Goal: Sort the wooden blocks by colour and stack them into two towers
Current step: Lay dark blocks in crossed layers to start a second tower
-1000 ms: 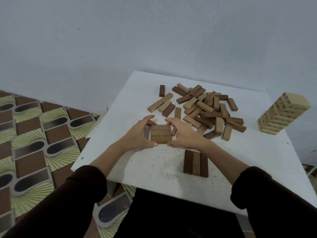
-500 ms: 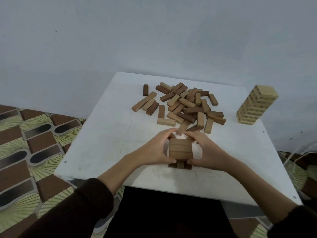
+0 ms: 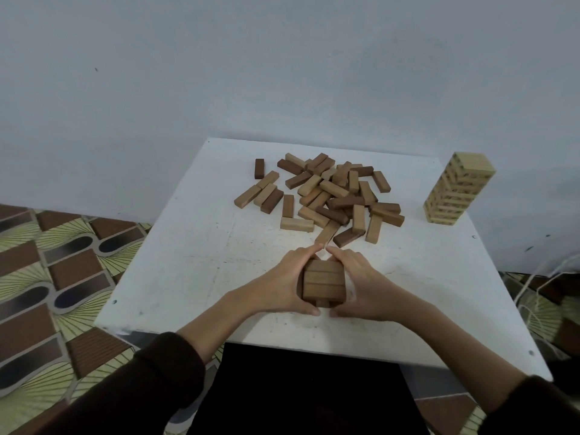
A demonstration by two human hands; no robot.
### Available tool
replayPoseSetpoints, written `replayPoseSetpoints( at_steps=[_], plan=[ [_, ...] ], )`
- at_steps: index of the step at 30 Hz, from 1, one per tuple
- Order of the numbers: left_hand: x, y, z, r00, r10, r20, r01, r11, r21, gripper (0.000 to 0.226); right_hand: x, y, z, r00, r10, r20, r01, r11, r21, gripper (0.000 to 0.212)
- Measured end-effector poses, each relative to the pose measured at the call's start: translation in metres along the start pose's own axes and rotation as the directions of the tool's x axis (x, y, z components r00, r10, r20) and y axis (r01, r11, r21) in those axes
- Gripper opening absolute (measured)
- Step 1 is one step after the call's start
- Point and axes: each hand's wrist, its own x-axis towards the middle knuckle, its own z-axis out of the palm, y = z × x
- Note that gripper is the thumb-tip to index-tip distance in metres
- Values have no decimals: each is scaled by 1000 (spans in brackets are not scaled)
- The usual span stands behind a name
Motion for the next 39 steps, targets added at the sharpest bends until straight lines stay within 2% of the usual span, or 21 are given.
replayPoseSetpoints(
  at_steps=[19,24,28,33,36,39],
  plan=[
    [11,-3,3,998,-11,-67,11,1000,2,103,13,5,8,998,-4,-66,5,1000,13,99],
    [9,-2,4,995,-19,-93,18,1000,-11,104,10,5,13,995,18,-96,-11,997,70,105],
    [-1,-3,7,991,-44,-123,56,994,97,114,1,4,20,979,139,-150,-123,986,111,117],
    [-14,-7,23,978,29,-207,42,942,333,102,-15,-1,36,962,193,-193,-217,970,-112,119],
    [-14,-8,32,979,-9,-202,99,893,440,106,-13,0,43,961,190,-200,-238,940,-247,126],
    [-13,-10,35,978,-56,-200,152,850,504,109,-11,0,48,958,201,-204,-256,920,-297,127]
  ],
)
